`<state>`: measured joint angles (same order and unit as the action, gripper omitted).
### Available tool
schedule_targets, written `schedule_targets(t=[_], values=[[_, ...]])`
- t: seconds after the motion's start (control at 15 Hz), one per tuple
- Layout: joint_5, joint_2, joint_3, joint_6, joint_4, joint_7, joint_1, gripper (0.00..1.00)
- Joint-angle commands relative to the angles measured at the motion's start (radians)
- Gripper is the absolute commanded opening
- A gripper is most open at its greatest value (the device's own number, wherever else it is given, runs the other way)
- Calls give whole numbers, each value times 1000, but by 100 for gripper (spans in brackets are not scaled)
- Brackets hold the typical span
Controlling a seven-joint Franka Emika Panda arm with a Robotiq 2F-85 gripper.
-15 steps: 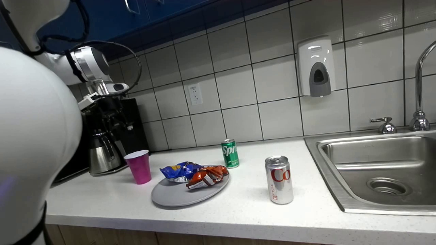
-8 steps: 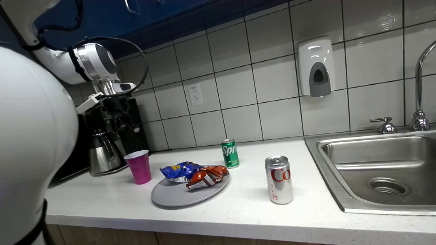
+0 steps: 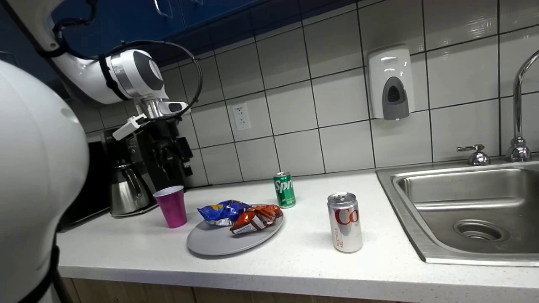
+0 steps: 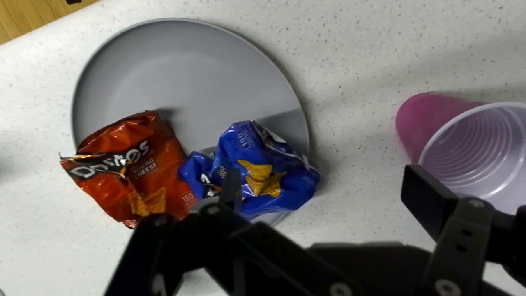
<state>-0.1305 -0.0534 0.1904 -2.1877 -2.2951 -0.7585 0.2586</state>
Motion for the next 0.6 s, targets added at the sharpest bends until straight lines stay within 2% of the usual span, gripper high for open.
schedule_targets(t=[0.0,0.53], values=[[29,-63,-9,-48,-83,37,-45,100],[33,-70,-56,-93,-123,62,-115,100]])
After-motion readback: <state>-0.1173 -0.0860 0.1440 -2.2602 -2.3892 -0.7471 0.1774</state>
